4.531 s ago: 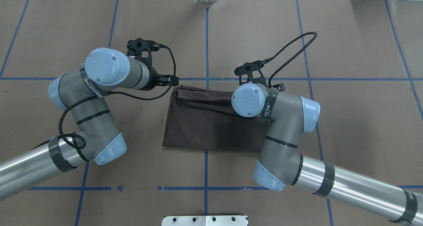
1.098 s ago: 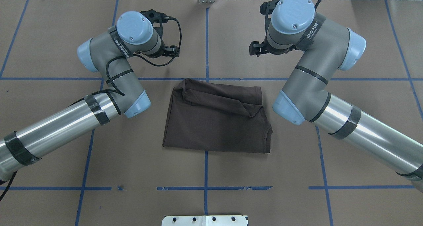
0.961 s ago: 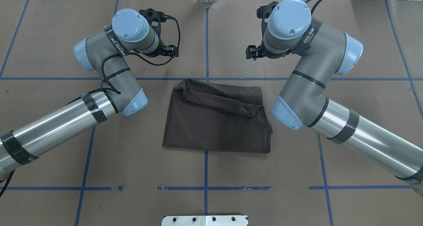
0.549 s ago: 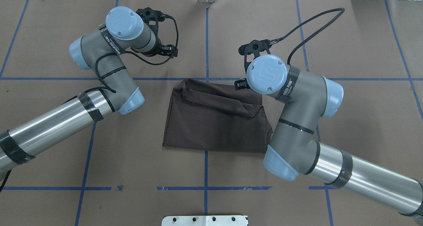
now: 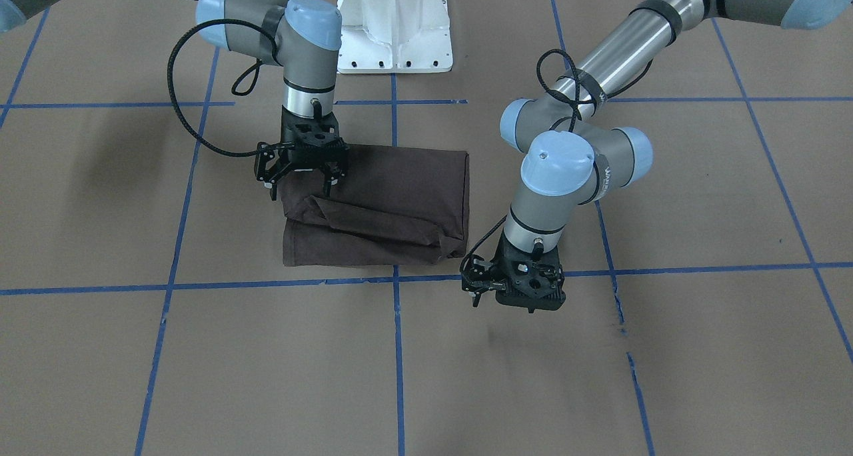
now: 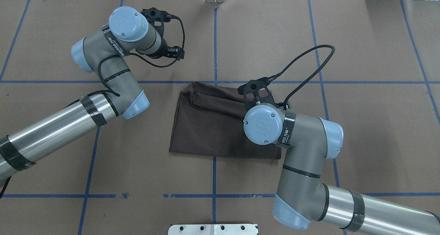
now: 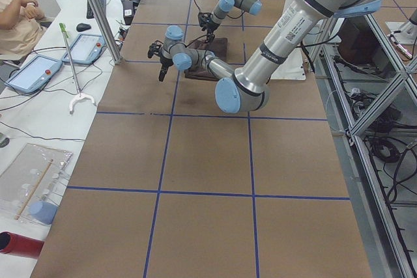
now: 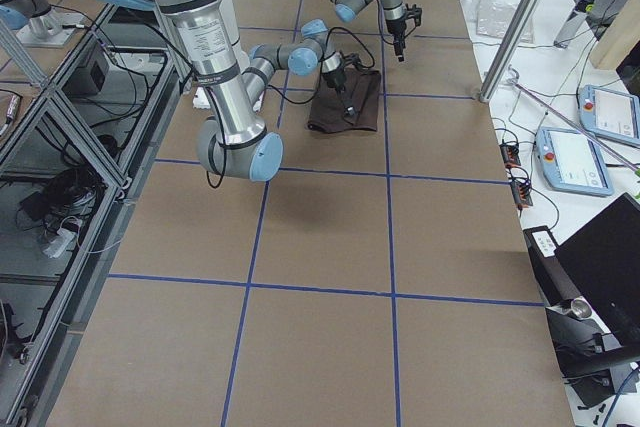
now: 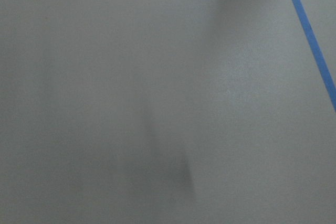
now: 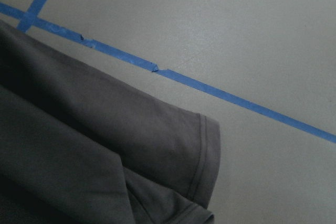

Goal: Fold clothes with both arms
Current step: 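Lower the right gripper to the shirt's near corner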

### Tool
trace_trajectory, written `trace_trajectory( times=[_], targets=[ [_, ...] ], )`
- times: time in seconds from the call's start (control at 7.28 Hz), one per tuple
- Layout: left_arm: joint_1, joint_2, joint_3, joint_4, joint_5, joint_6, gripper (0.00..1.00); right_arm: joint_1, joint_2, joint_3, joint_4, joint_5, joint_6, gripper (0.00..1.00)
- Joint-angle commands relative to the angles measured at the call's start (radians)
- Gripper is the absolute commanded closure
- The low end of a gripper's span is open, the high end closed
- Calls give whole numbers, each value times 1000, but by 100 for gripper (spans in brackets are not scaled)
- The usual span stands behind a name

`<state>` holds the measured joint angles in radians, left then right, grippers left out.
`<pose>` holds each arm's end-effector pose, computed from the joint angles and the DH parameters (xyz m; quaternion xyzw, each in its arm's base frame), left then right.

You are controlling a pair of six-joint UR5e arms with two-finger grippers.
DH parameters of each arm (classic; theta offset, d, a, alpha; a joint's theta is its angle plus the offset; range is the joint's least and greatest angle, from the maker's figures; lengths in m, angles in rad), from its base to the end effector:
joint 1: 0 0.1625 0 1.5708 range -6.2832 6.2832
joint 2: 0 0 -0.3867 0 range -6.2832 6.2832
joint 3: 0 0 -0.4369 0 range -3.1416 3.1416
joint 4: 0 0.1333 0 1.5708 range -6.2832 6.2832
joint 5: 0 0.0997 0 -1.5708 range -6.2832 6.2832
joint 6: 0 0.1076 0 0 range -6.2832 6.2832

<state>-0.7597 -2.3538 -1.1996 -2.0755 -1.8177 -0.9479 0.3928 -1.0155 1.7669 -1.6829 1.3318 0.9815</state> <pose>0.5184 -0.6400 0.2461 0.1948 0.4086 -0.0065 0.8916 -0.5540 -0.4014 0.2173 0.2469 -0.2218 -0.0552 0.9417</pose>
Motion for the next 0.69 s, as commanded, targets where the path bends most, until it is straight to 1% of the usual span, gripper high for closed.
trace_trajectory(
  times=[0.0, 0.14, 0.27, 0.55],
  targets=[
    [0, 1, 0, 0, 0, 0, 0, -20, 5, -6, 11, -14, 15, 34],
    [0, 2, 0, 0, 0, 0, 0, -38, 5, -12, 12, -14, 113, 34],
    [0, 2, 0, 0, 0, 0, 0, -43, 6, -17, 14, -14, 164, 35],
    [0, 4, 0, 0, 0, 0, 0, -57, 0, -29, 12, -14, 164, 36]
  ],
)
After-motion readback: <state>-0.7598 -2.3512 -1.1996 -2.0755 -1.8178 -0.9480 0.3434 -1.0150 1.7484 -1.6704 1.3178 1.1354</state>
